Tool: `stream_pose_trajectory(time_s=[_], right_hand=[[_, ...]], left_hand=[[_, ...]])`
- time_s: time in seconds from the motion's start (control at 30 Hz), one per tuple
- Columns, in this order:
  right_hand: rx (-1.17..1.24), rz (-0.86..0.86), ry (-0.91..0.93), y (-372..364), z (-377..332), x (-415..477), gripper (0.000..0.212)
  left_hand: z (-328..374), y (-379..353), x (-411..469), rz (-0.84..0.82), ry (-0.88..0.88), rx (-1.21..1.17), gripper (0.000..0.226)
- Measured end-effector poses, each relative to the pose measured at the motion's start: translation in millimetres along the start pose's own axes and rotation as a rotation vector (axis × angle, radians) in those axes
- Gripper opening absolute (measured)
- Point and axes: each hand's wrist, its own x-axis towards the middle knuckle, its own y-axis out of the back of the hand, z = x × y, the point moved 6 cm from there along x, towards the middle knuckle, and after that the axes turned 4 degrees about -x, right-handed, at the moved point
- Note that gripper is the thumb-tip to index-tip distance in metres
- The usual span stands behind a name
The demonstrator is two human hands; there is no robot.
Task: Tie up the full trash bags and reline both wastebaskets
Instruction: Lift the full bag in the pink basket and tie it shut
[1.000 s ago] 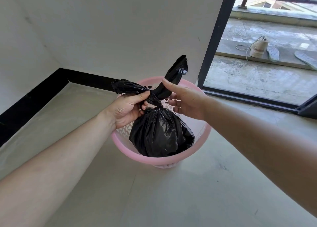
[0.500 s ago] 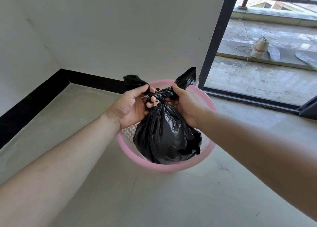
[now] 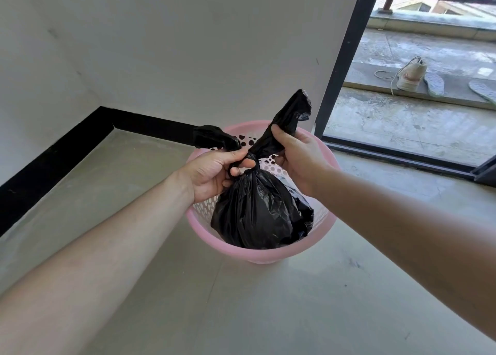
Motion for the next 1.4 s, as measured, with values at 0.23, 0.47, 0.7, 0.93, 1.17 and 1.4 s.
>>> stream_pose_trajectory(time_s=[0.23, 0.47, 0.7, 0.93, 1.17, 1.4], right_hand=[[0.074, -0.032, 0.036, -3, -18, -5, 0.014], [0.401, -0.062, -0.123, -21, -18, -30, 0.012], [0.111, 0.025, -0.273, -18, 13, -41, 0.002], [0.203, -0.030, -0.389, -19, 26, -44, 0.010], [0.011, -0.208, -0.533, -15, 17, -47, 0.019], [-0.056, -0.332, -0.510, -24, 0, -52, 0.016]], left_hand=[[0, -1, 2, 0.078, 0.063, -0.007, 0.013], [8, -1, 5, 0.174, -0.018, -0.199, 0.011], [7, 6, 5, 0.228, -0.049, -0.062, 0.008], [5, 13, 6, 0.261, -0.008, -0.090, 0.009], [18, 20, 3, 0.230, -0.142, -0.108, 0.013], [29, 18, 2, 0.181, -0.272, -0.193, 0.017]])
